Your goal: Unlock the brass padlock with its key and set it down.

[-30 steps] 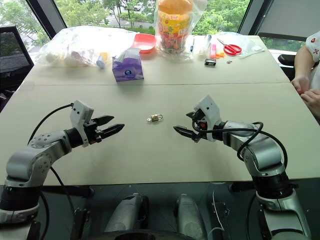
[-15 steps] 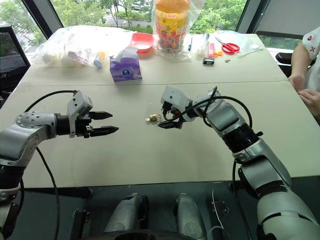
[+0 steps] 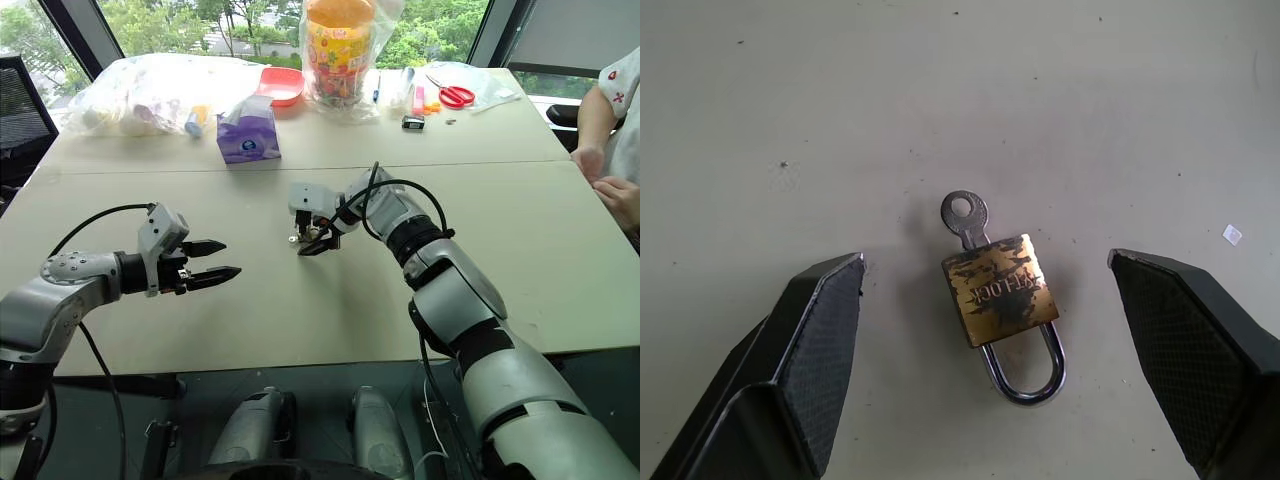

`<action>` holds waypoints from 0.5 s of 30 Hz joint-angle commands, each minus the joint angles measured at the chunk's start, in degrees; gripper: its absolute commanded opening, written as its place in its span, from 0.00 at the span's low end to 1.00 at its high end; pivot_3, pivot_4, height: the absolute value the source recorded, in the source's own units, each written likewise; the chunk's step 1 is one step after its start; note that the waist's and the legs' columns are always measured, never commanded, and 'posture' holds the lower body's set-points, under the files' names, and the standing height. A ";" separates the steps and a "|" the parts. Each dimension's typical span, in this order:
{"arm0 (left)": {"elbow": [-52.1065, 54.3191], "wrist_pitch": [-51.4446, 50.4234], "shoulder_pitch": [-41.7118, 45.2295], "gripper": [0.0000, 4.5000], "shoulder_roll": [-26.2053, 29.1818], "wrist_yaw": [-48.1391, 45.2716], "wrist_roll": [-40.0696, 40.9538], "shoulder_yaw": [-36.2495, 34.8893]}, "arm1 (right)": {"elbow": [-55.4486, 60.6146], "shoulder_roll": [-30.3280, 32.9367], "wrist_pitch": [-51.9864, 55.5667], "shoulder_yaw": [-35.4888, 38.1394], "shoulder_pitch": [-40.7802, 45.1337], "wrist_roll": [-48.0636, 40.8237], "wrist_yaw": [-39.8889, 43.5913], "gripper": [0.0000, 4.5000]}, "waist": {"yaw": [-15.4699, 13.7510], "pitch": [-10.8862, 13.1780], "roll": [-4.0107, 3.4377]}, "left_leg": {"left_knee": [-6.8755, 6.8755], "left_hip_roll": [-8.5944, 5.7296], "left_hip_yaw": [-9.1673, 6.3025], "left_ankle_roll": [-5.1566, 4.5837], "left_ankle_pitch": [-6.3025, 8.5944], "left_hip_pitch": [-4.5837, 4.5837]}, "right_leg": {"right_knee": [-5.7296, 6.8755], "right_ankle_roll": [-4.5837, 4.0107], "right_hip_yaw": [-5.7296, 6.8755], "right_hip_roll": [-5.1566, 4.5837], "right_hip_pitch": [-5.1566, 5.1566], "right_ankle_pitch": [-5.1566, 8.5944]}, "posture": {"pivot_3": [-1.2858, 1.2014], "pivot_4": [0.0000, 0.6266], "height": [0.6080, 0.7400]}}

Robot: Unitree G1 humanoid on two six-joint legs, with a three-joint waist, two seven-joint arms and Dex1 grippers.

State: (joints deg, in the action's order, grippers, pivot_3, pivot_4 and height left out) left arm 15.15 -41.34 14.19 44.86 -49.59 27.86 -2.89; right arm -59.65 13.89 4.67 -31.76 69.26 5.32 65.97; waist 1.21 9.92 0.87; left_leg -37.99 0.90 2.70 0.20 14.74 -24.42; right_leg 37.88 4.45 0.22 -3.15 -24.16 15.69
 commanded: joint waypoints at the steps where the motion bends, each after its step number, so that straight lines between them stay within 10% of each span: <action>1: 2.72 -0.69 -0.15 0.76 -0.24 1.52 0.92 -2.11 | -6.47 -1.45 -1.91 1.18 1.76 2.90 1.09 0.60 | 0.04 0.00 0.00 | 0.00 0.00 0.00 0.04 -0.02 0.02 | 0.04 0.00 0.00 -0.01 0.00 0.00 | 0.52 0.24 1.00; 5: 3.27 -1.14 -0.44 0.76 -0.36 2.42 1.28 -2.65 | -9.18 -1.44 -2.99 2.37 2.41 4.87 0.51 0.16 | -0.09 0.00 0.00 | 0.00 0.00 -0.02 0.17 -0.10 0.22 | 0.19 -0.03 -0.01 -0.05 0.10 0.01 | 0.52 0.24 1.00; 15: -13.69 -1.32 11.76 0.76 -12.35 3.49 9.60 -8.24 | 12.69 3.49 -14.22 10.83 -2.59 3.50 -7.79 0.16 | -0.08 0.00 0.00 | 0.01 -0.05 -0.04 0.25 -0.15 0.03 | 0.23 -0.07 0.02 -0.17 -0.16 -0.04 | 0.52 0.24 1.00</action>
State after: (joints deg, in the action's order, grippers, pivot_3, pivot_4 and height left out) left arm 4.00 -42.42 24.19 33.34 -45.13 34.62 -8.48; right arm -54.73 16.13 -8.06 -23.34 66.98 9.88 59.63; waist 1.14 9.92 0.86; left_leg -37.97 0.85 2.67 0.46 14.59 -24.47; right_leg 38.12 4.39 0.25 -3.32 -24.40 15.65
